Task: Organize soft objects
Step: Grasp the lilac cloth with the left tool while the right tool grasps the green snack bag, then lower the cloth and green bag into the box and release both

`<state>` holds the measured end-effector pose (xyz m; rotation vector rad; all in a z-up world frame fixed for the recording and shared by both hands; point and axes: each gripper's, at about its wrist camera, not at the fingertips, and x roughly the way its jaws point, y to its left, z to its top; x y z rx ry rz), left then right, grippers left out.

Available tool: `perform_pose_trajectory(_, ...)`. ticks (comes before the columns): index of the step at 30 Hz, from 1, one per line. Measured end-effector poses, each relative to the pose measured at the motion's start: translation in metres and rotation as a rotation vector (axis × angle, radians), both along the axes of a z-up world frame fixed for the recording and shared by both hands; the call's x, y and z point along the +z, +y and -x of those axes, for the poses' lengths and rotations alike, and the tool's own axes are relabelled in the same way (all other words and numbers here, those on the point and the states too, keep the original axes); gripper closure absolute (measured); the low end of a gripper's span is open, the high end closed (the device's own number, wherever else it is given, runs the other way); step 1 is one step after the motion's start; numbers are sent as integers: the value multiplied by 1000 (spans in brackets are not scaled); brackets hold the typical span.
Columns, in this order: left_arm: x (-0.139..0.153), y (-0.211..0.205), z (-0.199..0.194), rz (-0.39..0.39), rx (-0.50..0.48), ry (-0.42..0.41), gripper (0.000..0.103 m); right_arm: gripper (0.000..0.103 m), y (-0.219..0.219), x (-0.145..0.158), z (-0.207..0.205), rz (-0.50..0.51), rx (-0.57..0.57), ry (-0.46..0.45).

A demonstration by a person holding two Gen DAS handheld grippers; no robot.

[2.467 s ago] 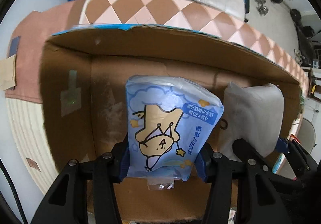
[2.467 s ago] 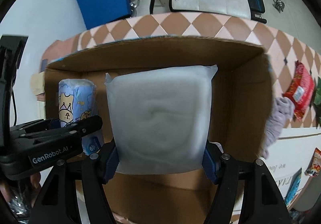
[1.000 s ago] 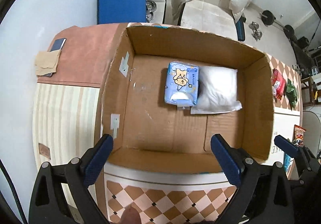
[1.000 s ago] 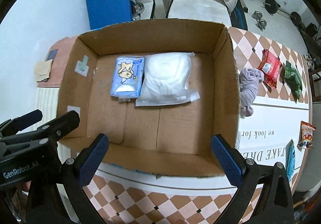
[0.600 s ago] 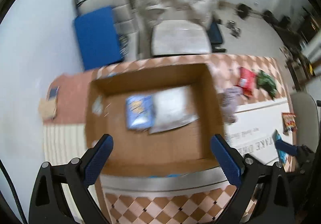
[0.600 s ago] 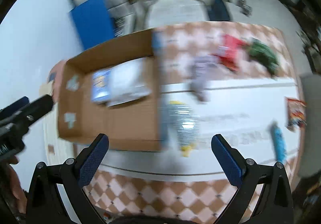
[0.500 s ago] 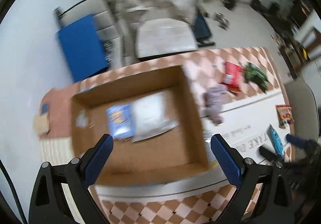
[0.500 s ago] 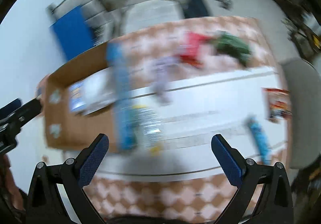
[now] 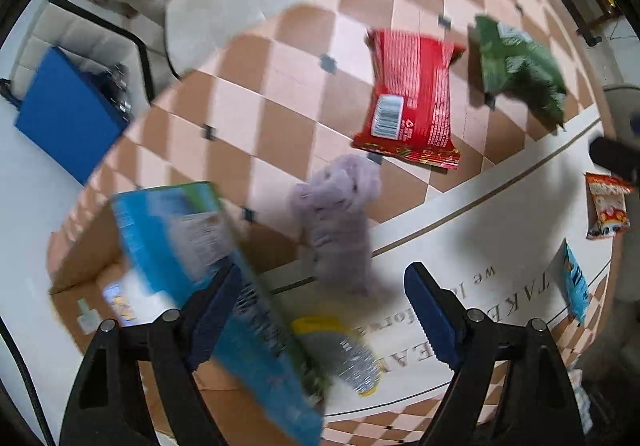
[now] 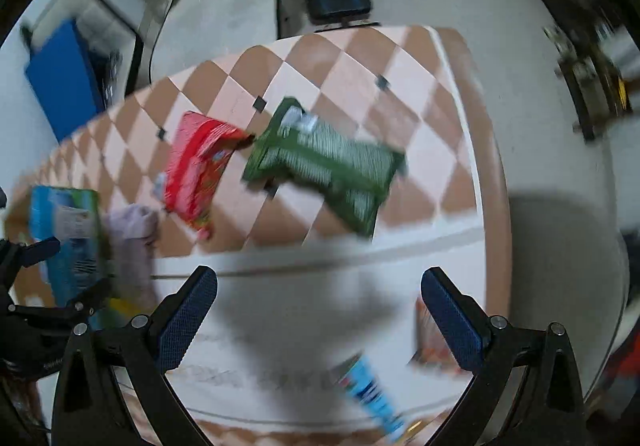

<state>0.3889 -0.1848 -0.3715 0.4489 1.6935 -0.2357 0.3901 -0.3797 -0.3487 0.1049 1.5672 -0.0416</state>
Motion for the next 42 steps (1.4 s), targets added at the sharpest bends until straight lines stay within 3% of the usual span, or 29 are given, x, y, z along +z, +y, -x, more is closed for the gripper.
perform_pose_trajectory(5, -35, -1, -8, -10, 59, 69, 20, 0, 3, -46, -52, 52, 171, 42)
perform_pose_trajectory(9, -49, 4, -10, -11, 85, 91, 20, 2, 8, -77, -71, 81, 281, 56)
perform_pose_trajectory(10, -51, 4, -9, -10, 87, 94, 20, 8, 8, -83, -71, 91, 291, 60)
perform_pose_trajectory(11, -54, 6, -9, -10, 89, 96, 20, 28, 5, -89, -70, 98, 267, 89)
perform_pose_trajectory(12, -55, 7, -9, -9, 91, 97, 20, 37, 0, -94, -69, 98, 222, 116)
perform_pose_trajectory(14, -59, 9, -9, -2, 104, 100, 20, 41, -15, -97, -62, 24, 86, 176)
perform_pose_trajectory(17, -67, 11, -15, 24, 141, 121, 20, 40, -23, -96, -50, -115, 10, 241)
perform_pose_trajectory(20, -75, 20, -18, 57, 183, 161, 20, 18, -28, -89, -45, -176, -1, 243)
perform_pose_trajectory(24, -89, 30, -15, 68, 211, 201, 20, 16, -28, -81, -52, -111, 43, 166)
perform_pose_trajectory(26, -93, 31, -13, 56, 201, 191, 20, 16, -23, -84, -61, -113, 67, 174)
perform_pose_trajectory(27, -94, 31, -13, 61, 199, 186, 22, 16, -22, -87, -64, -116, 77, 183)
perform_pose_trajectory(28, -94, 31, -13, 67, 202, 186, 37, 16, -21, -89, -69, -110, 89, 182)
perform_pose_trajectory(29, -95, 30, -12, 56, 202, 184, 46, 16, -20, -90, -70, -95, 99, 172)
perform_pose_trajectory(30, -97, 29, -13, 49, 200, 184, 63, 17, -21, -93, -68, -85, 104, 161)
perform_pose_trajectory(31, -98, 29, -13, 49, 199, 185, 65, 17, -14, -96, -65, -81, 104, 158)
perform_pose_trajectory(32, -98, 29, -13, 47, 204, 174, 65, 24, -12, -98, -65, -82, 100, 162)
perform_pose_trajectory(33, -97, 29, -12, 46, 208, 159, 65, 40, -5, -102, -62, -82, 95, 168)
perform_pose_trajectory(38, -80, 32, -4, 63, 208, 91, 66, 63, 9, -99, -38, -50, 42, 178)
perform_pose_trajectory(42, -43, 39, 10, 111, 214, 11, 66, 65, 22, -74, -18, -42, 24, 153)
